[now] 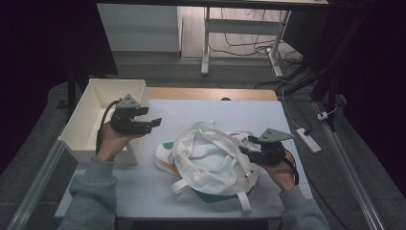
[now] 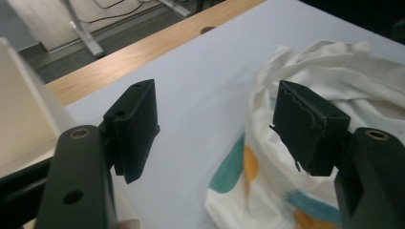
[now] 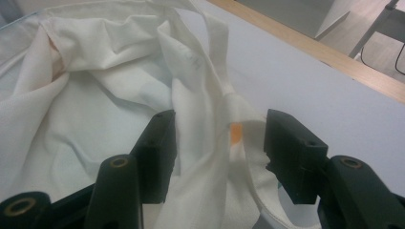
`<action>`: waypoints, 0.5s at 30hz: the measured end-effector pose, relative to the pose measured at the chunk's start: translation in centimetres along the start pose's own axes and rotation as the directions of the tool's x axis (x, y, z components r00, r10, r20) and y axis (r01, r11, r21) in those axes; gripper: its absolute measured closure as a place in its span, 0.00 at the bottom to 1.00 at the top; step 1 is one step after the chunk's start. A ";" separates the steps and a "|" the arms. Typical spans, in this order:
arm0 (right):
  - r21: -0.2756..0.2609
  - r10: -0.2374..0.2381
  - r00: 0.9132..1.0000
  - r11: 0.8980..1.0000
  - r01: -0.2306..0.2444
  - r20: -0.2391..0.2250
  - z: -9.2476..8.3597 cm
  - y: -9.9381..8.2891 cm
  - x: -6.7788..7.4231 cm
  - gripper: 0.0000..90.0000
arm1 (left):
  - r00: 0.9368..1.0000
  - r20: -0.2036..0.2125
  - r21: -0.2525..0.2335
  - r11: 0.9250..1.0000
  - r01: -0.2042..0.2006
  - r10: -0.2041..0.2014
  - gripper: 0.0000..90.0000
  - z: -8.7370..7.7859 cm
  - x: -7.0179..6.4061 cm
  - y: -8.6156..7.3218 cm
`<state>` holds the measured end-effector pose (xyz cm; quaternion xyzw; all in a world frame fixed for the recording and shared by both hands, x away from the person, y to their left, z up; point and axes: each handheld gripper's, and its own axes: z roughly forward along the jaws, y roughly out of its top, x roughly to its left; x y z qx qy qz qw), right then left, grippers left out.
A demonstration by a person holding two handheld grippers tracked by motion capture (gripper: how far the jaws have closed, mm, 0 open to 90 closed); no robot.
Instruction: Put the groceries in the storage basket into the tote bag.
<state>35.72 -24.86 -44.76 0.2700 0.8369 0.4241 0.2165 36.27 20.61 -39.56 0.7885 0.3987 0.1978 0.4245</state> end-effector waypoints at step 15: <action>0.012 -0.012 1.000 1.000 0.013 -0.008 0.4 0.0 0.3 0.51 | 0.988 -0.137 0.008 0.997 0.077 -0.075 0.34 -1.5 3.9 -1.3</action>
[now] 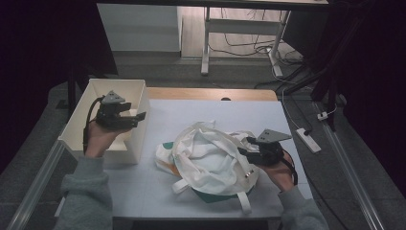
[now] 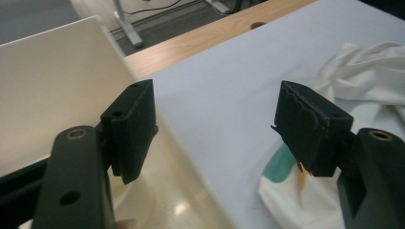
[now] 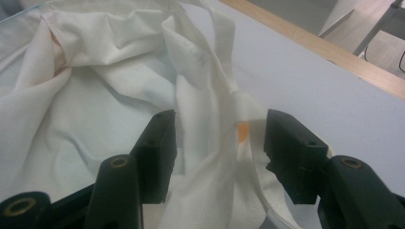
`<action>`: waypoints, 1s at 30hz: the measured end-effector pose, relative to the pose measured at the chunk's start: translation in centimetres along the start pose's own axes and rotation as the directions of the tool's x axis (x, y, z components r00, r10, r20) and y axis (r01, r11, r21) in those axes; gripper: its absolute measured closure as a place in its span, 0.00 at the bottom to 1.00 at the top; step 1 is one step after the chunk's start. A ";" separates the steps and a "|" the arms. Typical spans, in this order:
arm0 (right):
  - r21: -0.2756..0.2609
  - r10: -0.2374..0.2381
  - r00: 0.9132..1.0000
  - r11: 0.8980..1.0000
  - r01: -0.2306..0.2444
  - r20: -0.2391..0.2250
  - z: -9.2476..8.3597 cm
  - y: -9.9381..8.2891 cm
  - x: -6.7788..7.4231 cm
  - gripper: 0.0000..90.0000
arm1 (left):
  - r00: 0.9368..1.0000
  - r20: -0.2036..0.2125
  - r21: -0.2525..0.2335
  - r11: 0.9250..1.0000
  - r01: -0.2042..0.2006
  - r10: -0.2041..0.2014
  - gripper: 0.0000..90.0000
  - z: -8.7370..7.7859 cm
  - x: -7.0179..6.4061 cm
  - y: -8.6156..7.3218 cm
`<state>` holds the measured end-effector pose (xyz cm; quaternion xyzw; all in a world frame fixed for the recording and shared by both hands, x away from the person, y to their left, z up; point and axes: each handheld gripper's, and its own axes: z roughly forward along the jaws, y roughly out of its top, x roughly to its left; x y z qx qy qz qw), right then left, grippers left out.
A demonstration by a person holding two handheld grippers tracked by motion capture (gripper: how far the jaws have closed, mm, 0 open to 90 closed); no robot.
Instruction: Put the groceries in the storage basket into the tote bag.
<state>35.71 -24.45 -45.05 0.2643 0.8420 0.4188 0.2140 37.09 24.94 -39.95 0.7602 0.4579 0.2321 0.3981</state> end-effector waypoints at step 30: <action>0.032 -0.009 1.000 0.999 0.009 -0.018 0.8 -0.3 0.3 0.50 | 0.985 -0.139 0.194 0.972 0.129 -0.103 0.01 4.5 6.4 -4.1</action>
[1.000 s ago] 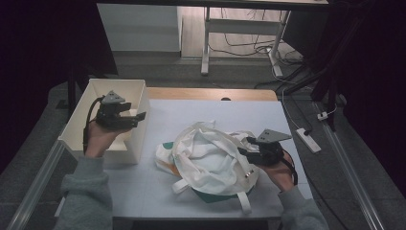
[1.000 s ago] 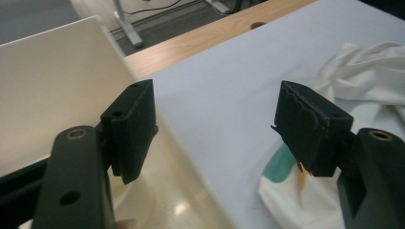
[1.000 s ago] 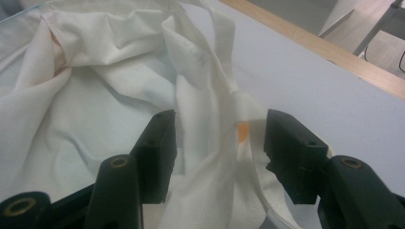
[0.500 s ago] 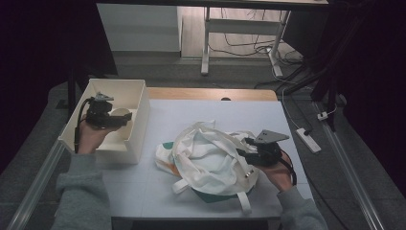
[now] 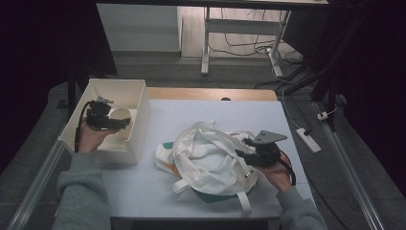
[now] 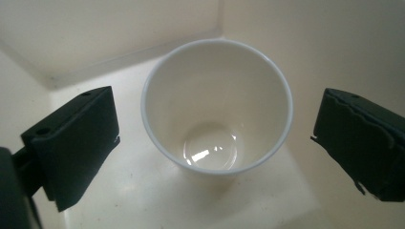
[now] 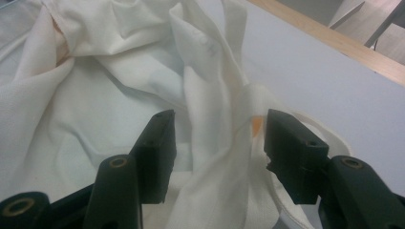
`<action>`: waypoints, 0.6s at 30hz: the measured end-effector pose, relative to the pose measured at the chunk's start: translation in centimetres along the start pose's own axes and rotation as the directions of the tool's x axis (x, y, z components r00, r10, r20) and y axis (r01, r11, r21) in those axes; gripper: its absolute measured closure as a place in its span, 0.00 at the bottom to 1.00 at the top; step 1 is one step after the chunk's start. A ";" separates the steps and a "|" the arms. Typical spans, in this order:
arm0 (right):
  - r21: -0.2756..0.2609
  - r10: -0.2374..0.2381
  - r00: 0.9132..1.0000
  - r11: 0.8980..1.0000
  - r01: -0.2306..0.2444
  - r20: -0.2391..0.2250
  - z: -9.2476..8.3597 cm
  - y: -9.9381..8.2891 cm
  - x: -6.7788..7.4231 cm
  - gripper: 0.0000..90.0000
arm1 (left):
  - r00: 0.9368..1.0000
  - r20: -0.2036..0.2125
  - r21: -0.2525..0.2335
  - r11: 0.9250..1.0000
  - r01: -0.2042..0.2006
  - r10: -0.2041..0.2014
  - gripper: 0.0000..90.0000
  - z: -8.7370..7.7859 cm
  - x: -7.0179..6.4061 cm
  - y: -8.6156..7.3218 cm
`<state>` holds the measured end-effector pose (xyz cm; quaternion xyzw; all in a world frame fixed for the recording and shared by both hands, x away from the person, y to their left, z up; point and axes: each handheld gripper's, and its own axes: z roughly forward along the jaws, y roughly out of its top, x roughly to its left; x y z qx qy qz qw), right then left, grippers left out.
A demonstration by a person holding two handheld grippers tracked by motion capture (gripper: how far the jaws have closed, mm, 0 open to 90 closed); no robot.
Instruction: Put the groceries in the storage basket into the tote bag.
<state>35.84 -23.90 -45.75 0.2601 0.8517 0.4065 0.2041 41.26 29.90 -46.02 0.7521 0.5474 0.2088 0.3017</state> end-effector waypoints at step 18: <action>0.007 0.007 1.000 1.000 -0.007 0.001 0.2 -0.2 -0.1 0.50 | 1.000 0.026 -0.013 1.000 0.004 -0.003 0.21 2.4 0.3 0.3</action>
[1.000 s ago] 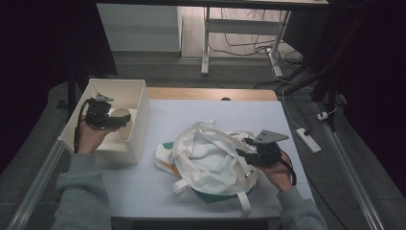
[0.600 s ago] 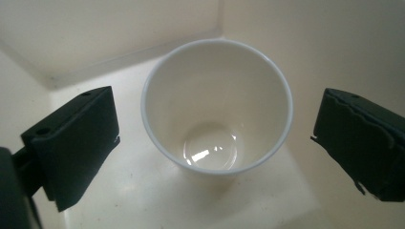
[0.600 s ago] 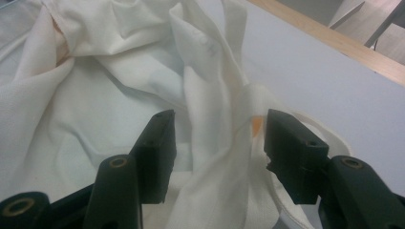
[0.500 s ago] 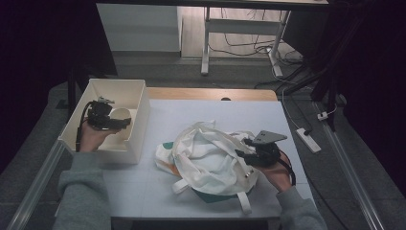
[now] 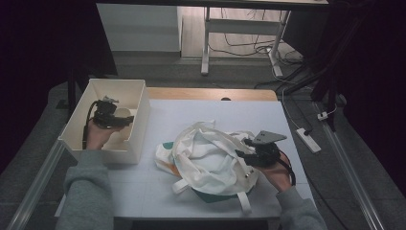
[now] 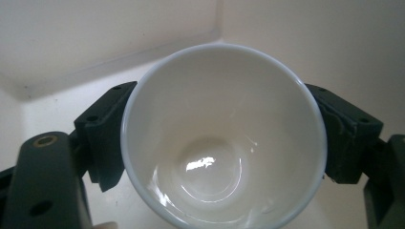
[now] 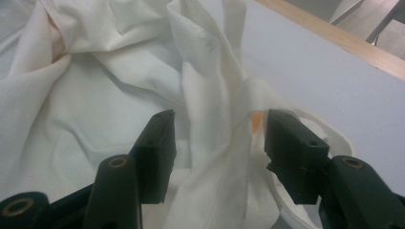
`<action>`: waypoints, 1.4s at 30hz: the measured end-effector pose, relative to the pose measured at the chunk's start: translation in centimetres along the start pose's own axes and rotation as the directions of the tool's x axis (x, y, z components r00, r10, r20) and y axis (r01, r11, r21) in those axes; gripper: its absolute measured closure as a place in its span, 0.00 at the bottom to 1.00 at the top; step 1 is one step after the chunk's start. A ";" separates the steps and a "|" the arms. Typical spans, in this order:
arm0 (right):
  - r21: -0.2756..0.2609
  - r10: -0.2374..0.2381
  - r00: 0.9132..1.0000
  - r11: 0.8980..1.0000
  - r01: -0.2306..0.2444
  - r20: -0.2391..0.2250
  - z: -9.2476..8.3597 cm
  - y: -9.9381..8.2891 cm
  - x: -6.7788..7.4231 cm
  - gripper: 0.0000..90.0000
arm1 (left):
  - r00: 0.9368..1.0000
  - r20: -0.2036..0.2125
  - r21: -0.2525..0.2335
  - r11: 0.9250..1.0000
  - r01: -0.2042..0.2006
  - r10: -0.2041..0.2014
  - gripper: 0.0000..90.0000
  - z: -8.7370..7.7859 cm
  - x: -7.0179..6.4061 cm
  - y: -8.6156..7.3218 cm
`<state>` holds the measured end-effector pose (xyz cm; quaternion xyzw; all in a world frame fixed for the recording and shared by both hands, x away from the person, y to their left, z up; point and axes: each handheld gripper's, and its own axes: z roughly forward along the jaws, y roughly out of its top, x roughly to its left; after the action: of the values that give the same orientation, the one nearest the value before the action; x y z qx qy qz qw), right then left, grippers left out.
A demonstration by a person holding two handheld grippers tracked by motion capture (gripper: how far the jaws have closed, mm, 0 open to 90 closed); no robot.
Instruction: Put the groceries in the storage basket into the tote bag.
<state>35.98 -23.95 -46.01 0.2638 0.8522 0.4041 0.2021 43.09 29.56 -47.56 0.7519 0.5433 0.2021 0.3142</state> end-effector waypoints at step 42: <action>-0.004 -0.003 1.000 1.000 0.003 0.007 -0.2 0.0 0.0 0.50 | 0.986 0.134 -0.452 0.879 0.153 -0.103 0.22 -10.6 -1.1 0.9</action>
<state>35.86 -24.04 -45.89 0.2634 0.8511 0.4046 0.2063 36.51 31.01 -39.27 0.6281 0.5109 0.2636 0.5244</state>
